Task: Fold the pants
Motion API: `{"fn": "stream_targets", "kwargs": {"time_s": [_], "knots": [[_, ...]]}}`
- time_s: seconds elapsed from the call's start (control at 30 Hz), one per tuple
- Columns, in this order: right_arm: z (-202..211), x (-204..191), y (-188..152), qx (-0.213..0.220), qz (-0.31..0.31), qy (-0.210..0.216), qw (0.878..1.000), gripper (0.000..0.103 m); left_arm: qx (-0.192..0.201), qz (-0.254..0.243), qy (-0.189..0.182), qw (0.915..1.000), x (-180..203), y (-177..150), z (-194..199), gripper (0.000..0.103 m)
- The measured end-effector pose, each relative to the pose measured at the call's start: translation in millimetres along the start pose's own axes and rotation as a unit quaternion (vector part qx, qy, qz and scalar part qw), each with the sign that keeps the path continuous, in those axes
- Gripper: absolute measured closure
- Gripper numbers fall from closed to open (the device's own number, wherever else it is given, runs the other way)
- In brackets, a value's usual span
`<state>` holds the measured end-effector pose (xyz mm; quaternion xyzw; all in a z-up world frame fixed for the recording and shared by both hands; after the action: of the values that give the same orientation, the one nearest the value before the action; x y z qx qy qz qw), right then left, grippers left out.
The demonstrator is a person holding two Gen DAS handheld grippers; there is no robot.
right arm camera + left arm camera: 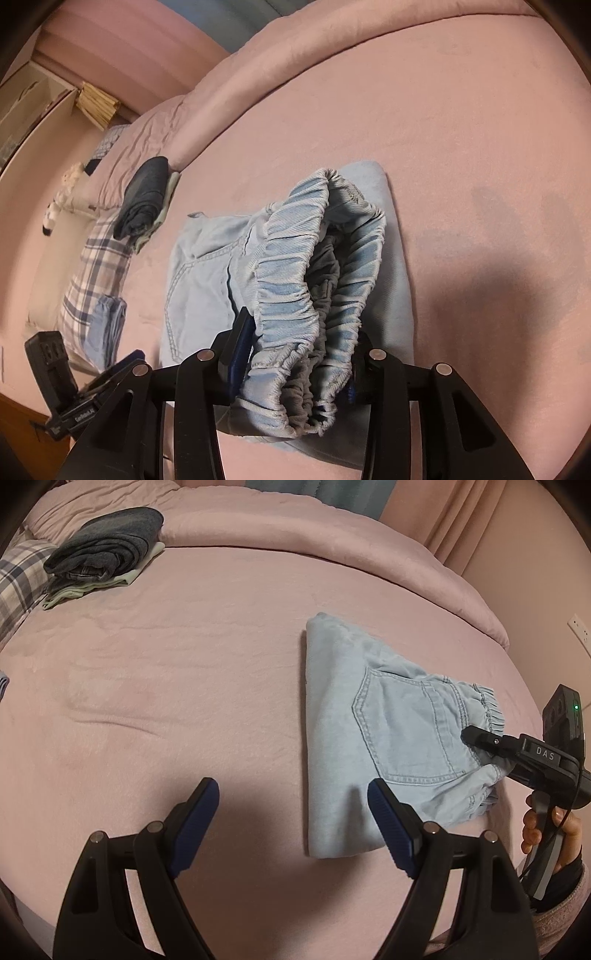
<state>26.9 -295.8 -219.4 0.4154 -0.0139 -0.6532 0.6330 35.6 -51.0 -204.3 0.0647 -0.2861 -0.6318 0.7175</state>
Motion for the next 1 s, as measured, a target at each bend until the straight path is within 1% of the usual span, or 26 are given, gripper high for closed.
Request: {"fn": "stream_targets", "kwargs": {"time_s": [0.03, 0.1, 0.17, 0.2, 0.4, 0.57, 0.7, 0.83, 0.9, 0.97, 1.0], "knots": [[0.5, 0.3, -0.2, -0.001, 0.002, -0.002, 1.0, 0.062, 0.0, -0.002, 0.0, 1.0, 0.8, 0.1, -0.3, 0.02], [2.3, 0.6, 0.1, -0.002, 0.007, -0.012, 1.0, 0.057, 0.0, -0.005, 0.0, 1.0, 2.0, 1.4, -0.6, 0.02], [7.6, 2.4, 1.9, -0.002, 0.02, -0.032, 0.999, 0.049, 0.001, -0.007, -0.001, 1.0, 2.6, 3.0, -0.6, 0.02], [10.4, 3.6, 3.0, -0.001, 0.026, -0.044, 0.999, 0.048, 0.002, -0.007, -0.001, 1.0, 3.0, 3.3, -0.7, 0.02], [22.1, 8.7, 5.8, -0.001, 0.059, -0.092, 0.994, 0.047, 0.002, -0.013, -0.004, 0.9999, 6.6, 5.2, -1.4, 0.02], [31.6, 5.6, 11.2, 0.002, 0.094, -0.138, 0.986, 0.047, 0.006, -0.022, -0.003, 0.9997, 12.0, 7.1, 0.3, 0.02], [37.7, -4.9, 19.9, 0.017, 0.137, -0.177, 0.974, 0.047, 0.007, -0.026, -0.005, 0.9996, 15.3, 7.5, 1.0, 0.02], [40.4, -11.6, 30.6, 0.029, 0.167, -0.21, 0.963, 0.047, 0.007, -0.03, -0.005, 0.9995, 16.6, 7.0, 1.4, 0.02], [40.3, -12.4, 33.4, 0.03, 0.171, -0.22, 0.96, 0.046, 0.007, -0.03, -0.005, 0.9995, 16.1, 7.6, 1.0, 0.02], [40.2, -10.3, 34.3, 0.025, 0.169, -0.228, 0.959, 0.038, 0.007, -0.029, -0.005, 0.9996, 15.4, 7.8, 0.7, 0.02], [41.9, -8.2, 33.9, 0.024, 0.167, -0.232, 0.958, 0.037, 0.007, -0.029, -0.005, 0.9996, 15.7, 7.8, 0.8, 0.02]]}}
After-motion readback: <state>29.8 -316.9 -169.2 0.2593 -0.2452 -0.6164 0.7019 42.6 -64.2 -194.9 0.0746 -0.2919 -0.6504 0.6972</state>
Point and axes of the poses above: each gripper's, at about its wrist camera, not at the fingertips, and z roughly against the way its jaws point, x to its right, y to its top, the point moved 10 cm from there along -z, roughly the way its jaws point, and after that the axes turned 13 degrees about z, right-handed, at the moved point
